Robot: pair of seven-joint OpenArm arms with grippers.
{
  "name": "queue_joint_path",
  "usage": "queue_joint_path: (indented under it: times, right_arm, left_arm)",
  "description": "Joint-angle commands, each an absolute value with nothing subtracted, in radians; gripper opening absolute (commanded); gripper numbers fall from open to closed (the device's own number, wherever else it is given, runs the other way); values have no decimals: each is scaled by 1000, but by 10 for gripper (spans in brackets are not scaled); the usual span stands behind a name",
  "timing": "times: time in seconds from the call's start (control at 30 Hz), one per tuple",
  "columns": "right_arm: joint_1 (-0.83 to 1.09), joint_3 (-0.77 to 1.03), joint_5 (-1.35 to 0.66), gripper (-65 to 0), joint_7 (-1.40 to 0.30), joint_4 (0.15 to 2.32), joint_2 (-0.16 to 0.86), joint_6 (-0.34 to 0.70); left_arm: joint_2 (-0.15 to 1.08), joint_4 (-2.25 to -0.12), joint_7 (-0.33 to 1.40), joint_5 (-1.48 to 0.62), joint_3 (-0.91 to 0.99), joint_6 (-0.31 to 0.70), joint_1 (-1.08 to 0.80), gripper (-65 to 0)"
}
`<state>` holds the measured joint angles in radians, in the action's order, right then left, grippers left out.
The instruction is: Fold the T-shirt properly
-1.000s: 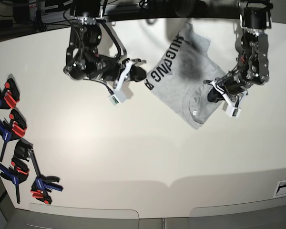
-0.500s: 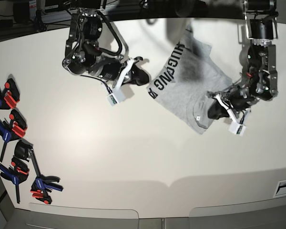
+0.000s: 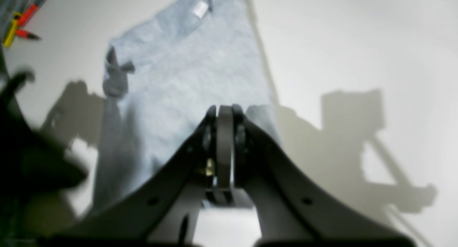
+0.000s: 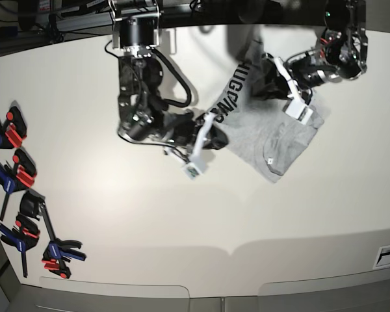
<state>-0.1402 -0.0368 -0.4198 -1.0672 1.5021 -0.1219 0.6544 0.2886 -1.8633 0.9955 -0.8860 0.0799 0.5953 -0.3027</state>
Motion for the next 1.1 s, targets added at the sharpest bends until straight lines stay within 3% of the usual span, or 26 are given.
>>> queue_joint_path:
  times: [0.0,0.3,0.47,0.73,1.07]
  right_arm:
    - [-176,-43,-437,-650,-1046,1486,-139,654]
    - [-167,-47,-464,-650,-1100,1383,-157,654]
    - [-108,-47,-467,-650,-1094,1383,-153,654]
    - [-89,-46,-225,-650,-975,1321,-44,540]
    - [-88,-32,-263,-650,-1031,1330,14,524]
  left_arm:
    - [273,-1890,968,-901,84,603,-309,-650]
    - [172,-1757,882,-630,81,591,-316,-650]
    - [177,-1692,883,-470,81,492,-320,-650]
    - [239,-1691,909,-446,84,471,-331,-650]
    - [405,-1691,923,-506,84,471,-333,-650]
